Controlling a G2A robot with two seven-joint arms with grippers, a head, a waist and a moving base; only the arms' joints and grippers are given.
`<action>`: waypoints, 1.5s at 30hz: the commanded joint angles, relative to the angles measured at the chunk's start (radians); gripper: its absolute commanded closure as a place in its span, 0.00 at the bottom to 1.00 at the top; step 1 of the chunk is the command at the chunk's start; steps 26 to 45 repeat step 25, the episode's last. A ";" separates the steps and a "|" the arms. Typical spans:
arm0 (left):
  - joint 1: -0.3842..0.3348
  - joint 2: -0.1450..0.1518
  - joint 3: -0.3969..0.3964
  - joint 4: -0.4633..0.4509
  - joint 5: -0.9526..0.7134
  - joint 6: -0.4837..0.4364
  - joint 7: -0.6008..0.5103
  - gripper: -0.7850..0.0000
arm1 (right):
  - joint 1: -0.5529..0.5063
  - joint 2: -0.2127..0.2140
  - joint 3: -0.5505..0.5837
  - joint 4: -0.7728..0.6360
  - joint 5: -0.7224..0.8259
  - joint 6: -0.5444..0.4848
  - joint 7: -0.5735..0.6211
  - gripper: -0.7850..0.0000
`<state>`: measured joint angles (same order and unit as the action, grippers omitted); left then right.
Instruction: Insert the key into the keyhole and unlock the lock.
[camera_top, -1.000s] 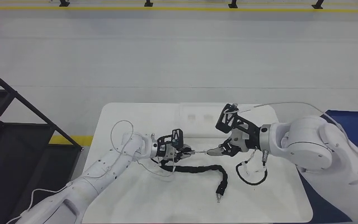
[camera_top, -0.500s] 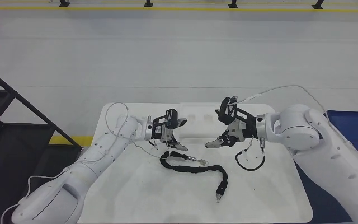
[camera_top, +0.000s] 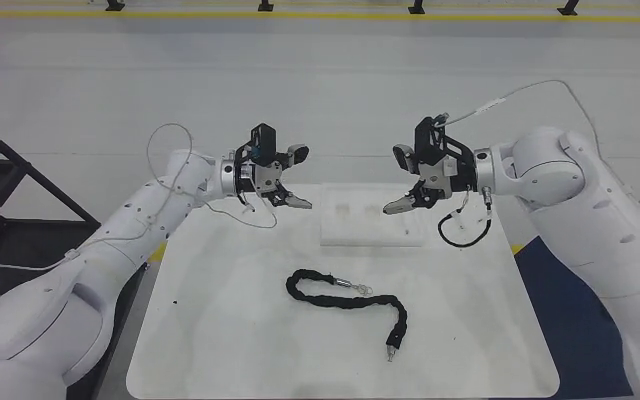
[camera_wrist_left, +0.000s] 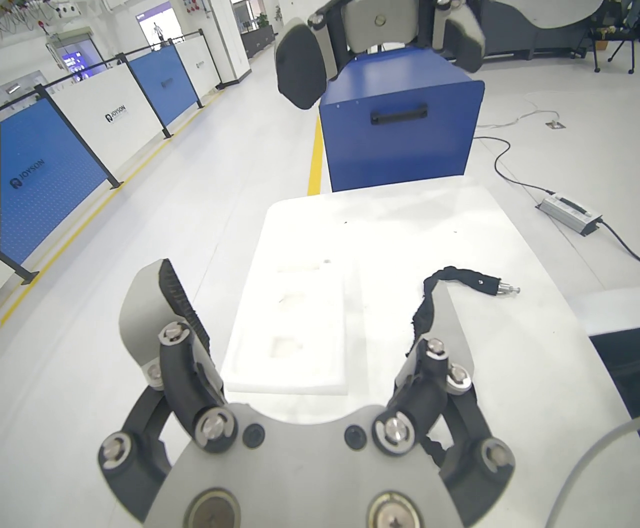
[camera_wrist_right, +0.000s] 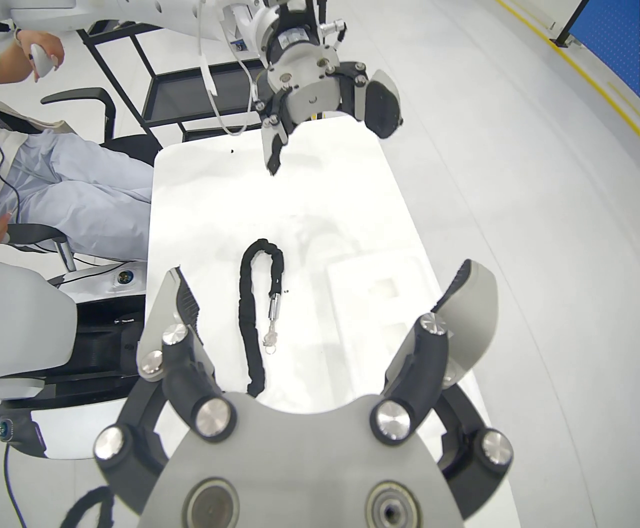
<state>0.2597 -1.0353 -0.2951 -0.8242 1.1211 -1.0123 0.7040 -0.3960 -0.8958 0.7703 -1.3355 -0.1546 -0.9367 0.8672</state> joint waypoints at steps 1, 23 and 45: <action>-0.058 0.021 0.075 0.023 -0.043 0.000 0.016 0.00 | 0.036 -0.007 -0.009 0.031 0.012 -0.007 0.009 0.00; -0.193 0.106 0.125 -0.055 -0.314 0.000 -0.099 0.00 | 0.151 -0.030 -0.077 0.127 0.014 -0.064 -0.048 0.00; -0.193 0.106 0.125 -0.055 -0.314 0.000 -0.099 0.00 | 0.151 -0.030 -0.077 0.127 0.014 -0.064 -0.048 0.00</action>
